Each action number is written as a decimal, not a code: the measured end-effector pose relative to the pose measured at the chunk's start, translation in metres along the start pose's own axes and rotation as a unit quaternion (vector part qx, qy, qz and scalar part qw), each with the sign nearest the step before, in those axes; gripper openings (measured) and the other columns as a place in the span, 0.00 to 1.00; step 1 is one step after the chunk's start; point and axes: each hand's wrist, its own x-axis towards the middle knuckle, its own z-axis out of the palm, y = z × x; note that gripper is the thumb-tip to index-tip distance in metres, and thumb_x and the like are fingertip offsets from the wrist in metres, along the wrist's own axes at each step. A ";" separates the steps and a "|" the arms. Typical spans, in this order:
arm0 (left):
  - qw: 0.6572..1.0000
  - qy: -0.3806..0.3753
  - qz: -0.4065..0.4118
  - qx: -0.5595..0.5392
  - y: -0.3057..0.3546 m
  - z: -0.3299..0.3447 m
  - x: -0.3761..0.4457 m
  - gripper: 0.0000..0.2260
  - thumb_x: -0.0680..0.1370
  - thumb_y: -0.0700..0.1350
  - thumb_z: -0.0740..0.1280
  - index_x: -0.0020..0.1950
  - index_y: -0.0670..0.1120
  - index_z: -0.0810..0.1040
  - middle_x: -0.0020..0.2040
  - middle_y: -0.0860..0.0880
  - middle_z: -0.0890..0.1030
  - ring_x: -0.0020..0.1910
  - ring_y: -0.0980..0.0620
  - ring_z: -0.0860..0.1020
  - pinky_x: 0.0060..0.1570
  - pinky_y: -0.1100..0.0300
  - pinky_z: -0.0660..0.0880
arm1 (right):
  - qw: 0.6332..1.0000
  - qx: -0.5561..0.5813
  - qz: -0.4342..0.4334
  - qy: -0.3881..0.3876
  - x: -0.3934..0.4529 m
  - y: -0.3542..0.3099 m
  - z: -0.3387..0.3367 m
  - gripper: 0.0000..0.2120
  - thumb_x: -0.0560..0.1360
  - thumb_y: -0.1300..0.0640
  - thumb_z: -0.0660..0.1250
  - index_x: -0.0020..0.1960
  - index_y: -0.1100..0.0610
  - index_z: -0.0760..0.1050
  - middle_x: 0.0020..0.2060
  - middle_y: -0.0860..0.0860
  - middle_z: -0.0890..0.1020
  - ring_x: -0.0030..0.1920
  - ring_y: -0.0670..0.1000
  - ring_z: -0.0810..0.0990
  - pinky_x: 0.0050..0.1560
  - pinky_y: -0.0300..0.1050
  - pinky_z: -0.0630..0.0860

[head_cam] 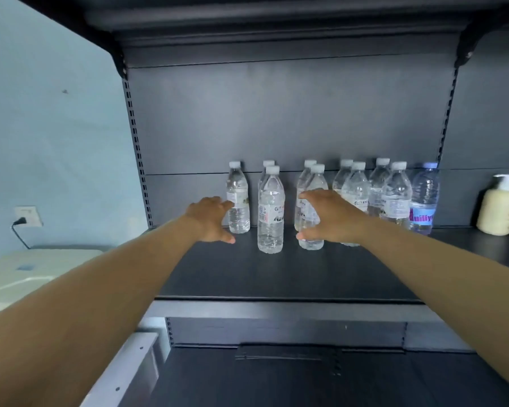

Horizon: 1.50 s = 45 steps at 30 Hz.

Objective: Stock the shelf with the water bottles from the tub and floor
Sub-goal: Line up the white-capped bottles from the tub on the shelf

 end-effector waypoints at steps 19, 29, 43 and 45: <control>0.992 -0.019 -0.004 -0.128 0.119 0.160 -0.250 0.36 0.71 0.57 0.71 0.73 0.48 0.59 0.71 0.45 0.65 0.70 0.44 0.63 0.66 0.48 0.66 | 0.993 0.012 0.080 -0.082 -0.278 0.000 0.125 0.43 0.68 0.39 0.70 0.75 0.49 0.52 0.75 0.50 0.56 0.76 0.53 0.51 0.72 0.57 0.55; 0.969 -0.180 -0.020 -0.167 0.183 0.346 -0.311 0.38 0.70 0.58 0.71 0.74 0.50 0.58 0.71 0.47 0.65 0.69 0.45 0.65 0.64 0.50 0.68 | 0.972 0.069 0.132 -0.184 -0.383 0.063 0.299 0.42 0.69 0.43 0.72 0.75 0.51 0.55 0.74 0.53 0.60 0.74 0.54 0.57 0.71 0.52 0.60; 0.842 -0.364 -0.212 -0.337 0.269 0.659 -0.416 0.39 0.70 0.54 0.72 0.75 0.48 0.57 0.73 0.47 0.63 0.71 0.48 0.63 0.68 0.56 0.63 | 0.853 0.297 0.330 -0.273 -0.530 0.149 0.596 0.39 0.69 0.51 0.74 0.73 0.52 0.59 0.71 0.50 0.66 0.70 0.51 0.65 0.67 0.42 0.62; 0.835 -0.370 -0.222 -0.341 0.274 0.705 -0.425 0.39 0.70 0.54 0.72 0.75 0.48 0.56 0.73 0.46 0.63 0.71 0.48 0.64 0.67 0.56 0.63 | 0.838 0.308 0.356 -0.275 -0.548 0.153 0.641 0.38 0.69 0.52 0.74 0.74 0.53 0.58 0.71 0.50 0.66 0.70 0.51 0.65 0.68 0.42 0.61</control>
